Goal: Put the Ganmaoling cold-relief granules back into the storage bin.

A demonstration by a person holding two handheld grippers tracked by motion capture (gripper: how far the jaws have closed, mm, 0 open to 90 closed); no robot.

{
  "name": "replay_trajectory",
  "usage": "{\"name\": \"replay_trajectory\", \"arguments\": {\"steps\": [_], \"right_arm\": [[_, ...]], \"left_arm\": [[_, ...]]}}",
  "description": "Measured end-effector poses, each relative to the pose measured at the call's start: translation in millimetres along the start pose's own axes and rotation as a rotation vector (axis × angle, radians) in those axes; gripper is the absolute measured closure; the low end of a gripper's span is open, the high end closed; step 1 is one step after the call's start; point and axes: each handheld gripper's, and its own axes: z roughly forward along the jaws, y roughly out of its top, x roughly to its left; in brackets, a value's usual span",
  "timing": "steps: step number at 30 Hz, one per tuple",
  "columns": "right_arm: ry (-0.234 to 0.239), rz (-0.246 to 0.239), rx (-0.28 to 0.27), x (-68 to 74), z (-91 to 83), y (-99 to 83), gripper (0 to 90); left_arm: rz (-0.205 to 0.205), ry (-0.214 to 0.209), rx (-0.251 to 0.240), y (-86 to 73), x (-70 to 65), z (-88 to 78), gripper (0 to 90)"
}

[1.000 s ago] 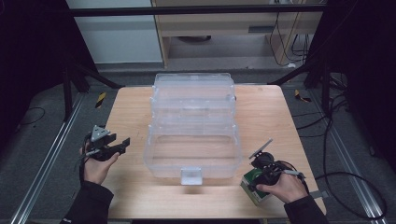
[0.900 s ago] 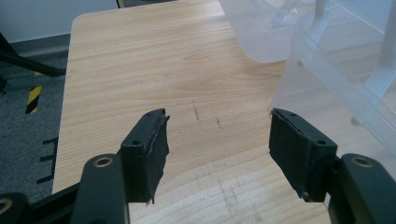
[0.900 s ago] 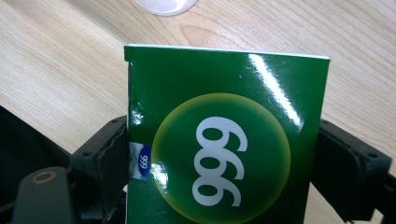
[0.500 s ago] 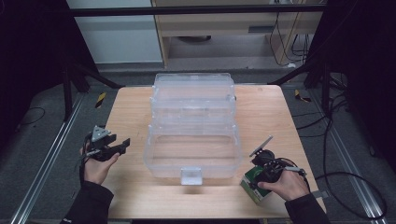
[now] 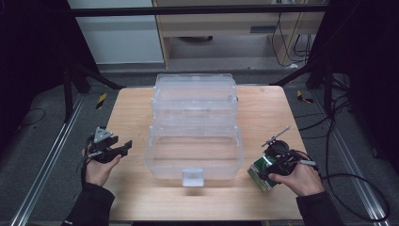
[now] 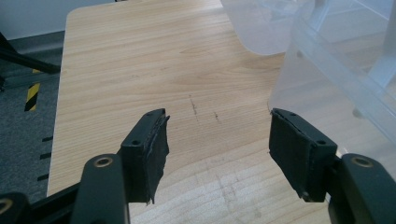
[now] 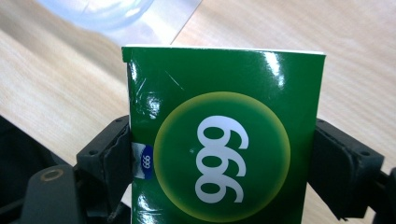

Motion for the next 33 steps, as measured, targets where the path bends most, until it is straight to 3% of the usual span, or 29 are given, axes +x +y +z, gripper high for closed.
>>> {"name": "replay_trajectory", "arguments": {"steps": [5, 16, 27, 33], "right_arm": [[-0.009, -0.003, -0.050, -6.2, -12.6, 5.5, 17.5], [-0.021, -0.037, -0.084, -14.0, -34.8, 23.5, 17.4], [-0.014, -0.141, -0.125, -13.5, -57.4, 47.3, 17.4], [0.015, -0.193, -0.110, -11.2, -61.9, 60.4, 17.3]], "left_arm": [[-0.006, -0.001, -0.001, 0.2, -0.1, 0.4, 36.6], [-0.003, -0.001, 0.004, -0.1, -0.3, 1.0, 36.6], [-0.003, -0.005, 0.007, -0.2, -0.2, 1.2, 36.8], [-0.002, -0.005, 0.006, -0.1, 0.5, 1.0, 36.7]]}}
